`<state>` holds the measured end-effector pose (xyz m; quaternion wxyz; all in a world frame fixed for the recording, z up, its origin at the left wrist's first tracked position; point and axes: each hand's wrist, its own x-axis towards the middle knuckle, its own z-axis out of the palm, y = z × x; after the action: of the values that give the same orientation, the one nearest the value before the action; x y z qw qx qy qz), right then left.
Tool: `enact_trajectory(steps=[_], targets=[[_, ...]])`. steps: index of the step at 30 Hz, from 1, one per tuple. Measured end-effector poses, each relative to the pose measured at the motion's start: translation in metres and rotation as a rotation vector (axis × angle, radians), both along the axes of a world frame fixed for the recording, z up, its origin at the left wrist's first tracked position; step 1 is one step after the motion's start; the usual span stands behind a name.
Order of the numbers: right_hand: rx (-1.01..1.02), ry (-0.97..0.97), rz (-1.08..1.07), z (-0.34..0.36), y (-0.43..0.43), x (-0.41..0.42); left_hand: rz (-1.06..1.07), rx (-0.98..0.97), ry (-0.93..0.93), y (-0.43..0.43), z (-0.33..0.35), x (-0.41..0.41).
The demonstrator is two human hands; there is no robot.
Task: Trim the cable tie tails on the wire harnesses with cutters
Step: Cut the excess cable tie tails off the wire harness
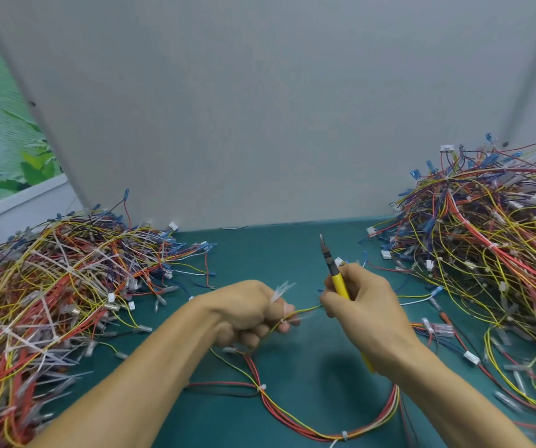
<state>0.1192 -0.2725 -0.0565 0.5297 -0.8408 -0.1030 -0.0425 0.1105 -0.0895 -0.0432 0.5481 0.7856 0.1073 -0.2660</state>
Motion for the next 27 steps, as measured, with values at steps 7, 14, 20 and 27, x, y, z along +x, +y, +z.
enact_trajectory(steps=[7, 14, 20, 27], targets=[[-0.274, 0.119, 0.207, 0.002, -0.009, 0.002, 0.241, 0.15, -0.537, 0.001, -0.019, -0.02], [-0.829, 0.087, 0.43, 0.003, -0.016, -0.003, 0.268, 0.18, -0.565, 0.005, -0.06, -0.051], [-0.956, -0.054, 0.433, 0.004, -0.012, -0.01, 0.263, 0.081, -0.545, 0.009, -0.058, -0.052], [-1.058, -0.213, 0.373, 0.004, -0.006, -0.016, 0.258, 0.104, -0.565, 0.01, -0.06, -0.053]])
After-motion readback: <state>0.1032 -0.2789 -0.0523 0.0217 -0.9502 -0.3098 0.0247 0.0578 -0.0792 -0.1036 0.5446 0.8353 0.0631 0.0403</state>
